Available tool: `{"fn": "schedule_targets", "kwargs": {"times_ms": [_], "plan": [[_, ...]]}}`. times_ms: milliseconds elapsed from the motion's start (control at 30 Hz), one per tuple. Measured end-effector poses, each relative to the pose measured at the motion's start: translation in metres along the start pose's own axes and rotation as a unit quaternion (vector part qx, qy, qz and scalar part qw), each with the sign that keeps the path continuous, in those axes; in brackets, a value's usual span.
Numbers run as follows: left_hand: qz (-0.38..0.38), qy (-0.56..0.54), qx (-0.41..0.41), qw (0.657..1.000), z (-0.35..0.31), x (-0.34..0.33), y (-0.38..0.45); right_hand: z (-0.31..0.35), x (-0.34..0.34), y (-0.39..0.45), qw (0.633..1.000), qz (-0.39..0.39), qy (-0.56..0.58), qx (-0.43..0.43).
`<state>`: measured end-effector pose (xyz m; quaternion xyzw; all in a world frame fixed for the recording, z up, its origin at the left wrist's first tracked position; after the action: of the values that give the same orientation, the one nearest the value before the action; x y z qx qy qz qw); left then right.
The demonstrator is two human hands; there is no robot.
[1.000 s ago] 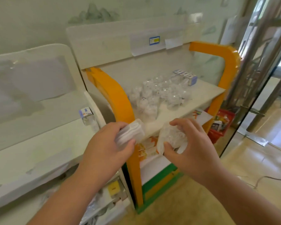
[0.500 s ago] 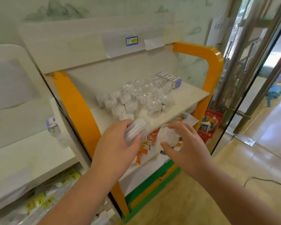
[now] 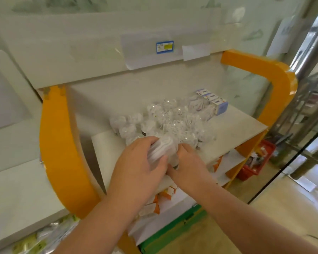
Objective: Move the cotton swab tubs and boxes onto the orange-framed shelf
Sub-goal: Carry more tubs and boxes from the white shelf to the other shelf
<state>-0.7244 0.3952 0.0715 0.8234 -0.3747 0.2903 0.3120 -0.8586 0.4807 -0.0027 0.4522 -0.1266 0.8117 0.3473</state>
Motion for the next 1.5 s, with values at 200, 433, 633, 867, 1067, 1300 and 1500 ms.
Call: {"fn": "schedule_targets", "kwargs": {"times_ms": [200, 433, 633, 867, 1067, 1300, 1500], "plan": [[-0.005, -0.012, 0.011, 1.000, 0.008, -0.007, 0.016, -0.003, -0.014, 0.013, 0.999, 0.008, 0.010, 0.040], [-0.019, -0.009, 0.020, 1.000, 0.001, -0.019, 0.037, -0.014, 0.011, 0.002, 0.996, -0.017, 0.041, 0.080], [-0.041, -0.010, 0.038, 0.998, -0.023, -0.042, 0.069, -0.069, 0.074, -0.008, 0.995, -0.018, 0.082, 0.048], [-0.007, 0.027, 0.018, 0.999, -0.091, -0.096, 0.135, -0.175, 0.154, 0.038, 0.998, -0.002, 0.056, -0.014], [0.107, 0.111, -0.062, 0.986, -0.122, -0.167, 0.202, -0.249, 0.198, 0.068, 0.999, 0.001, 0.042, -0.001], [0.221, 0.281, -0.190, 0.914, -0.104, -0.237, 0.251, -0.285, 0.207, 0.084, 0.996, 0.060, 0.055, 0.030], [0.235, 0.346, -0.140, 0.897, -0.105, -0.262, 0.257, -0.303, 0.213, 0.092, 0.992, 0.095, 0.067, 0.047]]}}
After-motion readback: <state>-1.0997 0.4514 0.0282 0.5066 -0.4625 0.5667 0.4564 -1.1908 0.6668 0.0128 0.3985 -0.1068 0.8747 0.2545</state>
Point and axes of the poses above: each hand's wrist, its own y-axis towards the middle knuckle, its own x-axis out of the back of the hand, z = x × y, the point moved 2 cm from there along y, towards the middle knuckle, and after that the axes turned 3 degrees about z, right-handed, at the moved point
